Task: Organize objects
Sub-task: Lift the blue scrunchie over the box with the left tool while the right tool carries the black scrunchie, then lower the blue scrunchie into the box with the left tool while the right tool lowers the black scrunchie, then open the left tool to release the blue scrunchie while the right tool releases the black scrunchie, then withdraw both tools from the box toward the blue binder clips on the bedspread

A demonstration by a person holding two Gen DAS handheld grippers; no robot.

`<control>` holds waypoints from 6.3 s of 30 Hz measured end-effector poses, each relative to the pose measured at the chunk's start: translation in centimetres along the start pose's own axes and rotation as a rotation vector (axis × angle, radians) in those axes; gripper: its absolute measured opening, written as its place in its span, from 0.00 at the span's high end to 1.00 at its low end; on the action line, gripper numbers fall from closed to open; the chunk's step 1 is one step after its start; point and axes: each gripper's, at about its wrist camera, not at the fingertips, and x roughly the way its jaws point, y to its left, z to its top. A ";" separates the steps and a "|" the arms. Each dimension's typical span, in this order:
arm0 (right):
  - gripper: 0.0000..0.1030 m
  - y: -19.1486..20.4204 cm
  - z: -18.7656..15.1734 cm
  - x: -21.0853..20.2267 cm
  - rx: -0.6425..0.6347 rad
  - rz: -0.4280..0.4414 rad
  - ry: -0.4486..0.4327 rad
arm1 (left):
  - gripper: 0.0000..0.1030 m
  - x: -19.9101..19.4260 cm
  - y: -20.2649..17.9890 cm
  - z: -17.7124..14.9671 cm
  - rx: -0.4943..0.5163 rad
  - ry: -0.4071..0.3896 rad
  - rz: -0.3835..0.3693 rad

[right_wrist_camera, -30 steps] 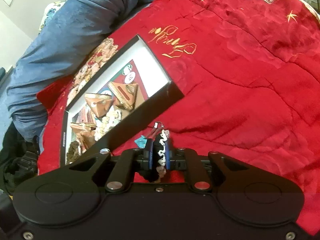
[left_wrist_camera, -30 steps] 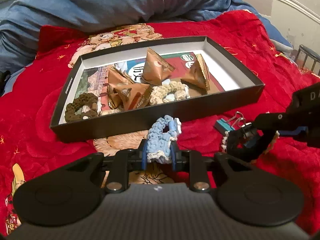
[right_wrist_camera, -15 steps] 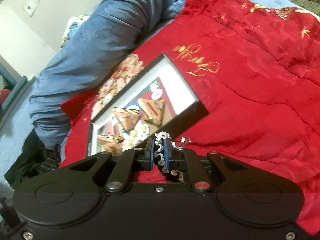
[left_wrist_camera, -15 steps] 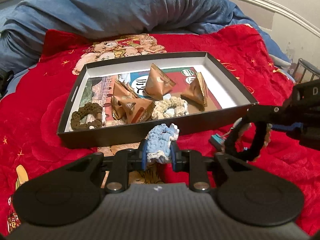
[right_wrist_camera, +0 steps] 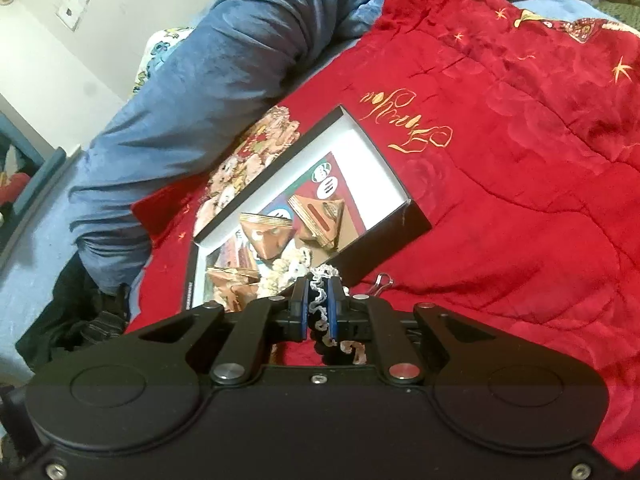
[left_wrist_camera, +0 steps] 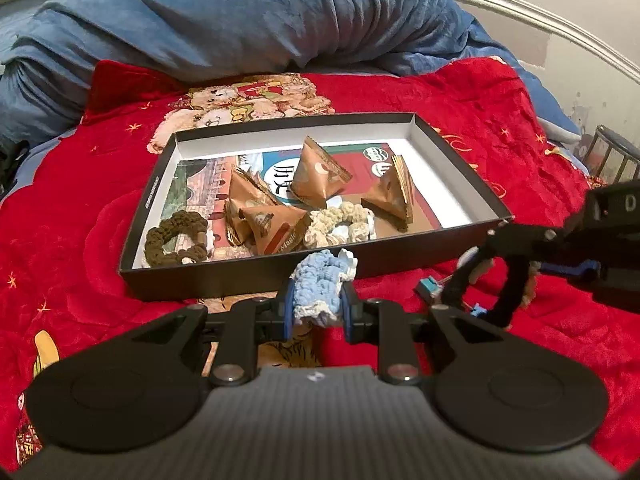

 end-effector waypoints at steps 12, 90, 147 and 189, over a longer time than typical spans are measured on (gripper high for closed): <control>0.90 -2.3 0.8 -0.7 0.095 0.049 0.001 | 0.74 -1.2 1.8 1.3 -0.058 -0.029 0.000; 0.90 2.2 11.1 7.4 0.012 0.303 -0.242 | 0.74 2.5 5.6 9.7 -0.185 -0.249 0.079; 0.63 3.8 7.2 16.3 0.003 0.135 -0.005 | 0.28 8.7 4.6 6.4 -0.056 -0.088 0.121; 0.07 3.8 2.2 -3.6 -0.175 -0.044 -0.290 | 0.13 -1.8 -4.9 0.5 0.050 -0.170 -0.053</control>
